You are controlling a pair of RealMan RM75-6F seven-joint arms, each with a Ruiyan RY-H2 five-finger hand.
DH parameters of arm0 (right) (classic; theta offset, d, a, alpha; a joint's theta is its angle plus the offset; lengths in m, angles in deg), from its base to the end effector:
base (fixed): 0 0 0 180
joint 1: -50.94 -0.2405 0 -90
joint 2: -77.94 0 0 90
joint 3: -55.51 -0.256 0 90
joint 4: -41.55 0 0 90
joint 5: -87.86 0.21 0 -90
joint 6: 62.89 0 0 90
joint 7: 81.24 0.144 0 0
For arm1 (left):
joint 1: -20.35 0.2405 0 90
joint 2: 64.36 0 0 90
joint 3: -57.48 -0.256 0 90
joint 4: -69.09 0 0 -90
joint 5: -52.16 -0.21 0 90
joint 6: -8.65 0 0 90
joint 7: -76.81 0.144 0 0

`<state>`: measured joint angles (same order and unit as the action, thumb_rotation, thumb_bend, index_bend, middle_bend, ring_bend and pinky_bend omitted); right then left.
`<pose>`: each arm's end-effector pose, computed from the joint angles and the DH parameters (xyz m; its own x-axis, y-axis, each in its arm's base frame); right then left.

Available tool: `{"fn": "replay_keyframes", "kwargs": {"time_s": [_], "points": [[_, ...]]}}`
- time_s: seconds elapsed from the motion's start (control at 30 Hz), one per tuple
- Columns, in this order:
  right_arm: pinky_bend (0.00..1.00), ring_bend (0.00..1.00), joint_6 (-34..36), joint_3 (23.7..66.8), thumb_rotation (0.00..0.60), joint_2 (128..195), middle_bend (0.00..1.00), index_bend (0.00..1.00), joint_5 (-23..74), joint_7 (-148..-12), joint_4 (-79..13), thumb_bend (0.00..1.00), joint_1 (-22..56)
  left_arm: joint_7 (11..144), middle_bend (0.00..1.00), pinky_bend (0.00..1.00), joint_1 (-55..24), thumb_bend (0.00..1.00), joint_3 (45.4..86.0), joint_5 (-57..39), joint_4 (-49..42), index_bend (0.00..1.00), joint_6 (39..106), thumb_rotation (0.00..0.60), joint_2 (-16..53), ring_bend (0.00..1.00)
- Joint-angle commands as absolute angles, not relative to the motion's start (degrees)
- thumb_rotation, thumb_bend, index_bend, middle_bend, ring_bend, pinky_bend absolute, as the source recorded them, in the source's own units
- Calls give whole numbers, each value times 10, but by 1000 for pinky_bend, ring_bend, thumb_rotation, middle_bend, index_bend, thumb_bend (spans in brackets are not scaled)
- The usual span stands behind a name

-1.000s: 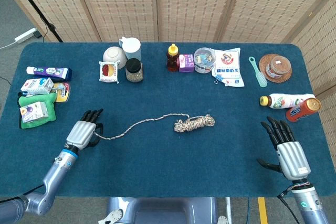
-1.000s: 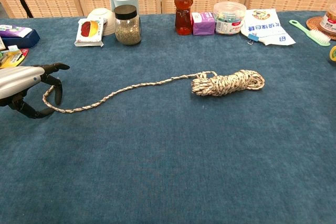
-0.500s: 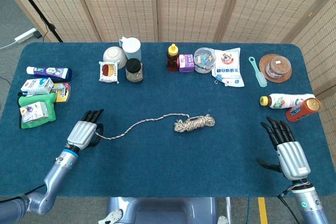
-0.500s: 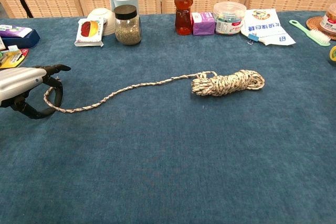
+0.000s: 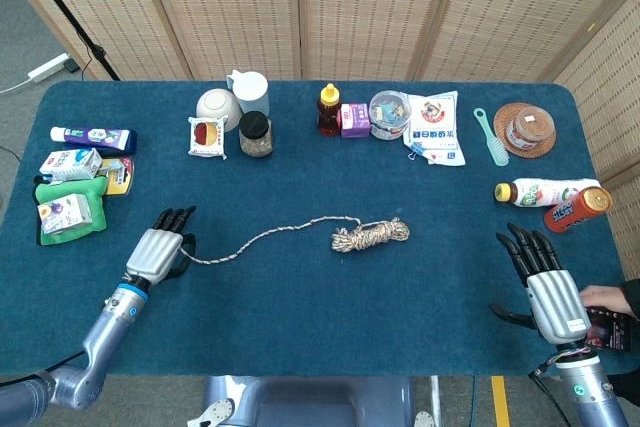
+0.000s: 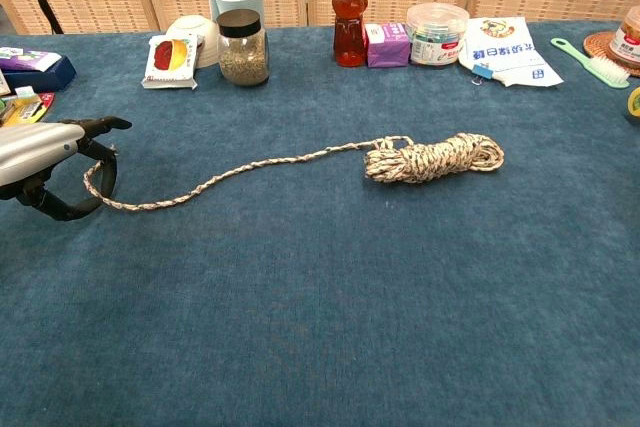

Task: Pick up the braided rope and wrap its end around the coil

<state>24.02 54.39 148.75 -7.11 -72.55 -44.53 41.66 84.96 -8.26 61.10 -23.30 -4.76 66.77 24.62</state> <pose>-0.2870 -0.1963 0.1222 0.2578 -0.0052 0.9662 -0.9397 -0.2337 0.2495 -0.2599 0.2954 -0.0112 0.4579 0.3081 0.8339 0.8843 -0.2543 -0.3915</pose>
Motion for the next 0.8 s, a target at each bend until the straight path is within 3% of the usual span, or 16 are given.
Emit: {"fn": "replay_keyframes", "kwargs": {"time_s": [0.03, 0.8], "points": [[0, 0, 239, 544, 600, 1488, 0, 0, -72, -727, -445, 0, 416, 844, 0, 0, -82, 427, 613, -237, -58, 573, 673, 600, 238, 0], [0, 0, 241, 552, 600, 1488, 0, 0, -84, -727, -448, 0, 416, 830, 0, 0, -68, 427, 617, -273, -162, 573, 731, 600, 158, 0]]}}
